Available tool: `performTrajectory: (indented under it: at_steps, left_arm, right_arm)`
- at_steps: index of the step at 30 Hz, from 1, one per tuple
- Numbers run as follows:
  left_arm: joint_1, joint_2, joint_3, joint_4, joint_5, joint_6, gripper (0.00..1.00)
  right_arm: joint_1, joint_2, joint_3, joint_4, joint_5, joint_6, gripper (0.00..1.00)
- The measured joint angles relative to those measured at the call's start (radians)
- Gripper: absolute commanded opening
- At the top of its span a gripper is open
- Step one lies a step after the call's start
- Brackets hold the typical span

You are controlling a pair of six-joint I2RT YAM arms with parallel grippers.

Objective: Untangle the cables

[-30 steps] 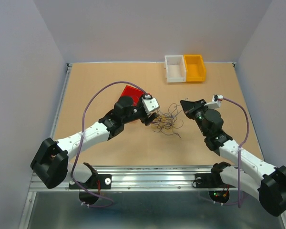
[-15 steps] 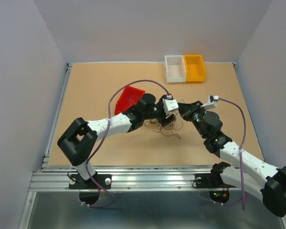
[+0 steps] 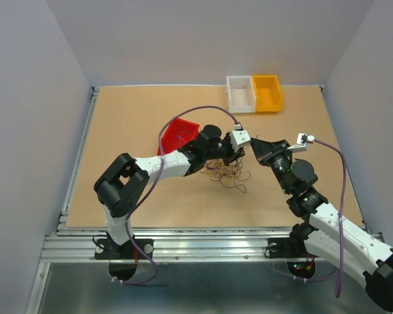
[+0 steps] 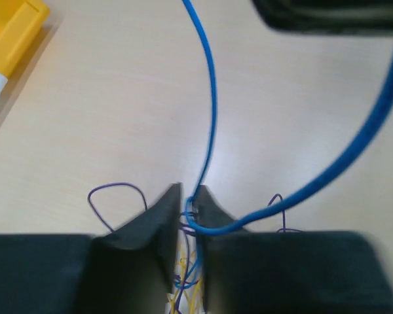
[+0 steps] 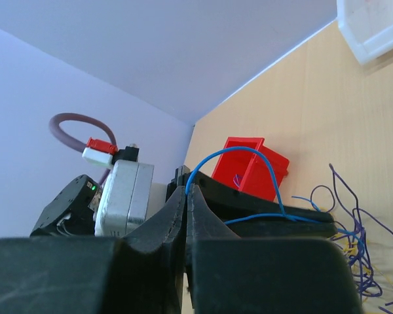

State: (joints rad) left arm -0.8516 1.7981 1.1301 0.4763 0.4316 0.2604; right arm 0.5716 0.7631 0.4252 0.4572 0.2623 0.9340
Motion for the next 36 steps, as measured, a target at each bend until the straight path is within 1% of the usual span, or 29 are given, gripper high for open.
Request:
performTrajectory:
  at_steps: [1,2,4,5,6,8,9,10,11,12,13,14,16,18,21,24,27,31,36]
  left_arm:
    - [0.000,0.000,0.001,0.003,0.005,-0.002,0.03]
    - [0.000,0.000,0.001,0.005,0.007,-0.010,0.00]
    - [0.000,0.000,0.001,0.006,0.010,-0.015,0.00]
    - [0.000,-0.001,0.001,0.006,0.013,-0.017,0.00]
    - [0.000,-0.001,0.001,0.006,0.015,-0.018,0.00]
    - [0.003,-0.010,0.001,0.004,0.027,-0.023,0.00]
    - [0.003,-0.018,0.001,0.000,0.032,-0.027,0.00]
    - [0.006,-0.026,0.001,-0.005,0.036,-0.029,0.00]
    - [0.011,-0.046,0.001,-0.012,0.042,-0.036,0.00]
    - [0.016,-0.068,0.000,-0.019,0.048,-0.045,0.00]
    - [0.020,-0.089,0.000,-0.024,0.052,-0.051,0.00]
    - [0.027,-0.114,0.000,-0.026,0.061,-0.063,0.00]
    - [0.045,-0.171,0.000,-0.030,0.076,-0.088,0.00]
    - [0.070,-0.224,0.000,-0.031,0.097,-0.124,0.00]
    - [0.124,-0.304,0.000,-0.031,0.139,-0.172,0.00]
    - [0.175,-0.356,0.000,-0.039,0.194,-0.220,0.00]
    - [0.209,-0.374,0.000,-0.084,0.225,-0.252,0.00]
    - [0.260,-0.402,-0.005,-0.174,0.211,-0.266,0.00]
    - [0.348,-0.518,-0.087,-0.239,0.132,-0.266,0.00]
  right_arm:
    - [0.000,-0.004,0.000,0.000,0.001,0.000,0.00]
    - [0.000,-0.006,-0.001,0.000,0.004,0.000,0.01]
    - [0.000,-0.011,-0.004,-0.002,0.012,0.000,0.01]
    - [0.000,-0.017,-0.008,-0.002,0.016,0.000,0.03]
    - [0.000,-0.023,-0.014,-0.003,0.023,-0.001,0.07]
    - [0.000,-0.034,-0.024,-0.005,0.037,-0.006,0.21]
    - [0.000,-0.040,-0.032,-0.005,0.048,-0.010,0.31]
    - [0.000,-0.043,-0.038,-0.006,0.059,-0.015,0.35]
    - [0.000,-0.045,-0.049,-0.005,0.073,-0.023,0.42]
    - [0.000,-0.045,-0.061,-0.003,0.084,-0.031,0.61]
    - [0.000,-0.044,-0.069,-0.005,0.089,-0.044,0.68]
    - [0.000,-0.042,-0.075,0.002,0.089,-0.052,0.77]
    - [0.000,-0.026,-0.097,0.027,0.066,-0.109,0.85]
    - [0.000,0.004,-0.115,0.077,0.007,-0.172,0.88]
    - [0.000,0.075,-0.125,0.150,-0.085,-0.233,0.89]
    - [0.000,0.197,-0.121,0.244,-0.212,-0.275,0.89]
    - [0.000,0.323,-0.081,0.301,-0.273,-0.283,0.89]
    - [0.000,0.433,-0.040,0.341,-0.325,-0.283,0.88]
    - [0.004,0.425,-0.033,0.389,-0.350,-0.284,0.88]
